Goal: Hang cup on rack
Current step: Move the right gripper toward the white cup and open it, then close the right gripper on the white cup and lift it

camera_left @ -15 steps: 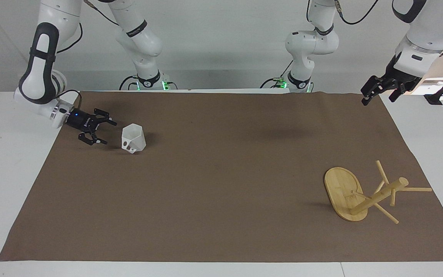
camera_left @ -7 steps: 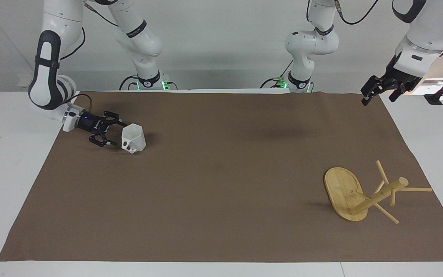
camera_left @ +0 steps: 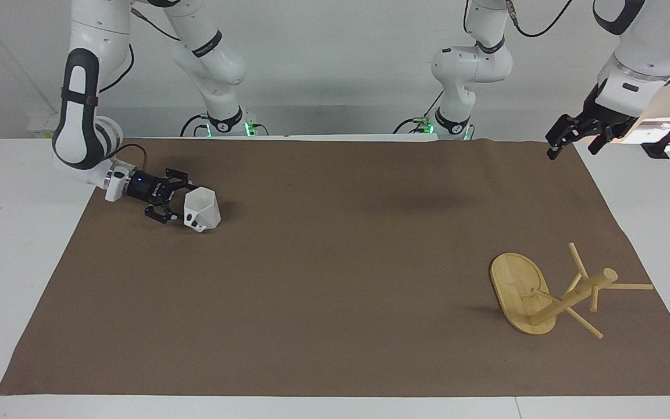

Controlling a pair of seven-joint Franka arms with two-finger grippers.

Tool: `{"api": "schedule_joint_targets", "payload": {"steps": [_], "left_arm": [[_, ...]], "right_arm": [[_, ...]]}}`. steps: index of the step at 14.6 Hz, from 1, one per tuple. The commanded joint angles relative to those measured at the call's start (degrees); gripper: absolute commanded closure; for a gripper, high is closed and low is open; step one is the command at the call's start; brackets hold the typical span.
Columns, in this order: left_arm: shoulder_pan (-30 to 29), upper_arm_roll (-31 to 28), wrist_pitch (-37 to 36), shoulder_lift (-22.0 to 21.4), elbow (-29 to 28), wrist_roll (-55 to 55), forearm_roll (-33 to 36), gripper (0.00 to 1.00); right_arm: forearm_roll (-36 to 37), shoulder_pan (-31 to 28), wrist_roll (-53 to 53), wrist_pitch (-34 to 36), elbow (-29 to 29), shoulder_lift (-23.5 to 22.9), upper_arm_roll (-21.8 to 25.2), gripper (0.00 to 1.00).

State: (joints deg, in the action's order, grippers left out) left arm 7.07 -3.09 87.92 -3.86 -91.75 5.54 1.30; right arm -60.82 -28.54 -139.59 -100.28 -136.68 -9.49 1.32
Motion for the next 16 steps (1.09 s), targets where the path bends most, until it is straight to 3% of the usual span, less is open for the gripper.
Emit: {"api": "schedule_joint_targets", "payload": {"steps": [1, 5, 7, 14, 15, 16], "left_arm": [[-0.1, 0.0, -0.8, -0.2, 0.1, 0.1, 0.5, 0.0], [-0.1, 0.0, -0.8, -0.2, 0.1, 0.1, 0.5, 0.0], [-0.1, 0.0, -0.8, -0.2, 0.1, 0.1, 0.5, 0.0], [0.2, 0.0, -0.5, -0.2, 0.1, 0.3, 0.5, 0.0], [0.6, 0.0, -0.6, -0.2, 0.1, 0.2, 0.5, 0.0], [0.7, 0.2, -0.6, -0.2, 0.1, -0.4, 0.5, 0.0]], "right_arm": [[-3.2, 1.5, -2.8, -1.6, -2.0, 1.5, 0.0, 0.0], [-5.6, 3.0, -3.7, -2.2, -2.2, 1.4, -0.1, 0.0], [-9.5, 3.8, -7.7, -1.1, -2.1, -3.1, -0.1, 0.0], [-10.5, 5.8, -12.0, -0.9, -1.7, -3.4, 0.0, 0.0], [-10.5, 5.9, -11.8, -0.8, -1.4, -3.5, -0.1, 0.07], [-10.4, 6.7, -11.8, -0.5, -0.5, -3.6, -0.1, 0.31]]}}
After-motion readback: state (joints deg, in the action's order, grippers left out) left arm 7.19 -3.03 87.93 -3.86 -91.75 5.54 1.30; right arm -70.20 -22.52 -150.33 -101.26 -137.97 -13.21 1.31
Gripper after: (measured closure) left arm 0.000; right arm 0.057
